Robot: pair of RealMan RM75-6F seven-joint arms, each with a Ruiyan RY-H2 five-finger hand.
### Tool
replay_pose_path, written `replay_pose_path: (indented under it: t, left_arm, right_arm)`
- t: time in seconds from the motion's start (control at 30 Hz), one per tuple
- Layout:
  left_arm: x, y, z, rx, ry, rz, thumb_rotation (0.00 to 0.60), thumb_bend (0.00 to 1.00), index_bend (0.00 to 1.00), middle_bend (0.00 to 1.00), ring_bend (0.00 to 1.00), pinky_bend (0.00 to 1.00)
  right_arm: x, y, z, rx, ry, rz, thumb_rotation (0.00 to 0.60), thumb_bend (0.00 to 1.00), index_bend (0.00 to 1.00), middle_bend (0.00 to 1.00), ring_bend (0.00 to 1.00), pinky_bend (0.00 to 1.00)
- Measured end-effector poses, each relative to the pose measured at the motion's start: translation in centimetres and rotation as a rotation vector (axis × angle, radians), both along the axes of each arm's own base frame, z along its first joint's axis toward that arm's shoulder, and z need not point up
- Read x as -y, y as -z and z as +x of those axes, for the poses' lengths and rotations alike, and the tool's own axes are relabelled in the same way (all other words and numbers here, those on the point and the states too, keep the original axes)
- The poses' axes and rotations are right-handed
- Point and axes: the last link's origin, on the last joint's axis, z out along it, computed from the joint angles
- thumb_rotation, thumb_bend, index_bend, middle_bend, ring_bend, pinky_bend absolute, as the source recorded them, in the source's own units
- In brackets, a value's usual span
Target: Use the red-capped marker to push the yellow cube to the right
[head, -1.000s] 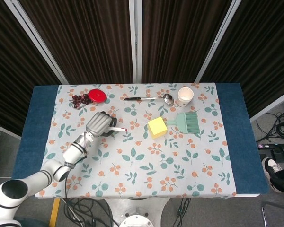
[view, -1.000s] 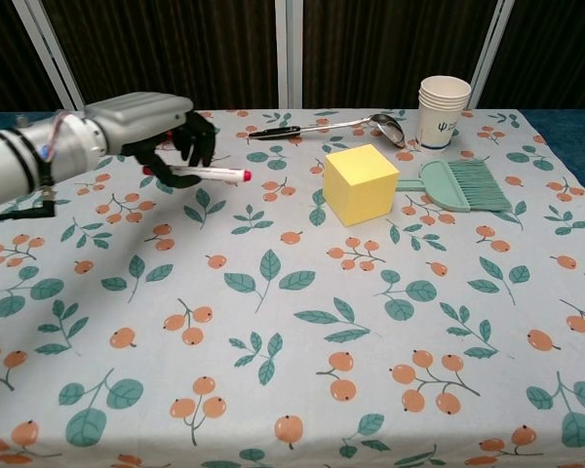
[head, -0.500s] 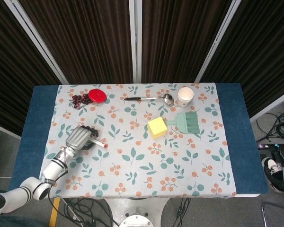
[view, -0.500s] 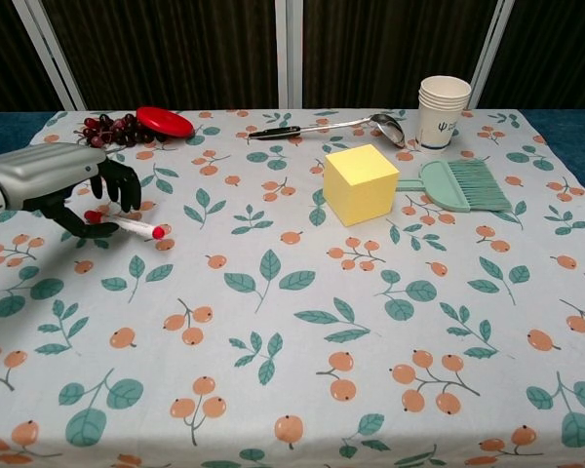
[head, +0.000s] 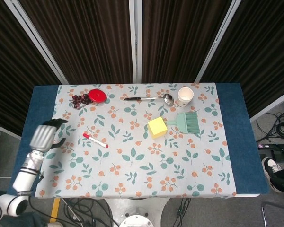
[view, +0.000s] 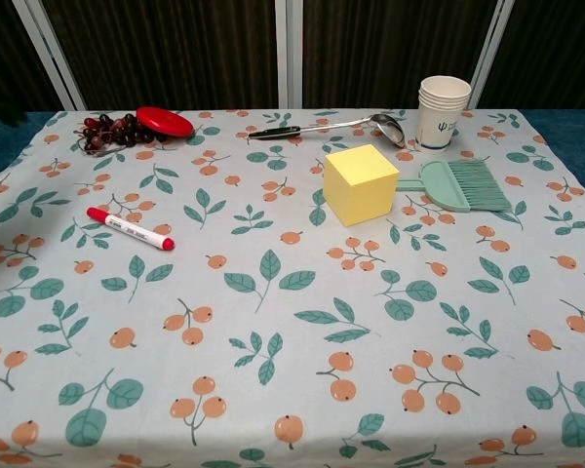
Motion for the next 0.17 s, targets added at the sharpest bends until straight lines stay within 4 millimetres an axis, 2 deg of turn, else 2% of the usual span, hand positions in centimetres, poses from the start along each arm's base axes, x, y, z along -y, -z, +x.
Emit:
replay_pose_path:
  t: [0.1, 0.17]
  left_arm:
    - [2.8, -2.8, -1.5, -0.02, -0.066, 0.097, 0.6, 0.3, 0.29, 0.34, 0.26, 0.28]
    - [4.4, -3.6, -2.1, -0.028, -0.095, 0.137, 0.6, 0.28, 0.29, 0.34, 0.26, 0.28]
  right_arm:
    - [0.2, 0.5, 0.3, 0.034, -0.025, 0.032, 0.6, 0.22, 0.17, 0.26, 0.09, 0.2]
    - [0.3, 0.7, 0.5, 0.04, -0.039, 0.043, 0.6, 0.22, 0.17, 0.26, 0.09, 0.19]
